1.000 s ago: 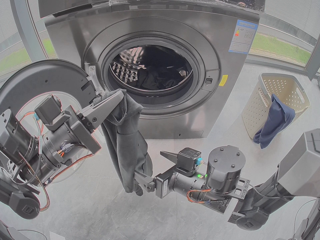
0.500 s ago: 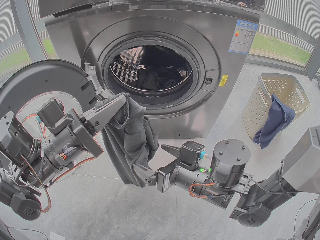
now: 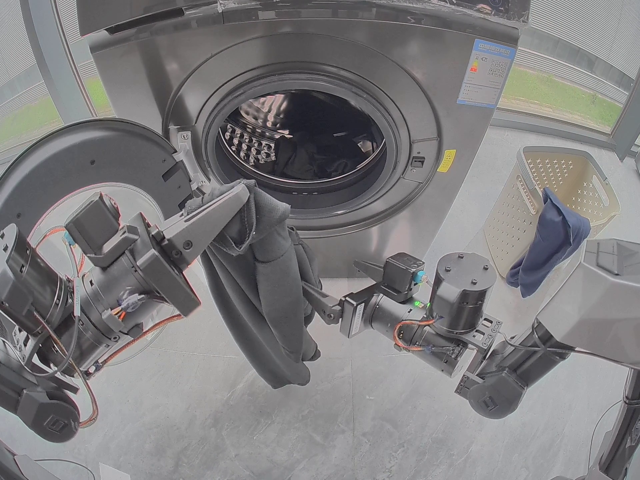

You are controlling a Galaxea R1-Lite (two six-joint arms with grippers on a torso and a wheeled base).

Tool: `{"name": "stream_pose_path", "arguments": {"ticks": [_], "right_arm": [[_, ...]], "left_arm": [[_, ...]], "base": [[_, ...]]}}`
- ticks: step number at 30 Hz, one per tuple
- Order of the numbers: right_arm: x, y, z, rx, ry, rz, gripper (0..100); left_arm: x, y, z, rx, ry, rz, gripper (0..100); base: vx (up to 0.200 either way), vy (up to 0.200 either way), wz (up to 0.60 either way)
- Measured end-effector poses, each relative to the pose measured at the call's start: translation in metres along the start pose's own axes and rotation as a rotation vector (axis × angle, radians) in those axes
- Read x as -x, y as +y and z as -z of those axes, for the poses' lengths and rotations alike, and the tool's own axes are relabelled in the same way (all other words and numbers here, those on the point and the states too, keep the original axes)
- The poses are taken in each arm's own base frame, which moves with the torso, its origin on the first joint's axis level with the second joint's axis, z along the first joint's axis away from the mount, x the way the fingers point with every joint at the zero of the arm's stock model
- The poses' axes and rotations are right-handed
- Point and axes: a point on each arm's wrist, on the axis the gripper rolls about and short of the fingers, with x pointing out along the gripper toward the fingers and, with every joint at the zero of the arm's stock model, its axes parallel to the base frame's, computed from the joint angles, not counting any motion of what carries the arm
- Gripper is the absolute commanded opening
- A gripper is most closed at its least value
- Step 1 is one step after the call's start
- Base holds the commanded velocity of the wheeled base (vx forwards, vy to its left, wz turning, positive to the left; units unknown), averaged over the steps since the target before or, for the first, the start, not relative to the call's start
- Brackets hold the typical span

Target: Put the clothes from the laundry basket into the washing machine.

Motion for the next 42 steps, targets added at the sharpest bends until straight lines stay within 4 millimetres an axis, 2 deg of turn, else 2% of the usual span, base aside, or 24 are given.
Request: {"name": "stream_pose_path", "arguments": {"ticks": [6, 14, 22, 32, 33, 42], "right_arm": [[-0.003, -0.012, -0.003, 0.000, -0.014, 0.023, 100], [-0.006, -0.008, -0.004, -0.001, -0.025, 0.004, 100], [-0.014, 0.003, 0.016, 0.000, 0.008, -0.029, 100], [-0.039, -0.004, 0.037, 0.015, -0.017, -0.034, 100], [-0.042, -0.005, 0.037, 0.016, -0.025, -0.035, 0], [-0.054, -0.010, 0.031, 0.018, -0.115, -0.037, 0]], "left_arm": [[0.002, -0.001, 0.001, 0.002, 0.011, 0.012, 0], [0.003, -0.001, 0.002, 0.003, 0.017, 0.012, 0], [0.003, -0.001, 0.002, 0.002, 0.015, 0.013, 0], [0.003, -0.001, 0.002, 0.002, 0.015, 0.012, 0], [0.003, -0.001, 0.002, 0.002, 0.015, 0.012, 0], [0.004, -0.001, 0.003, 0.004, 0.019, 0.011, 0]], "base": [[0.000, 0.000, 0.00], [0.000, 0.000, 0.00], [0.000, 0.000, 0.00], [0.000, 0.000, 0.00], [0.000, 0.000, 0.00], [0.000, 0.000, 0.00]]}}
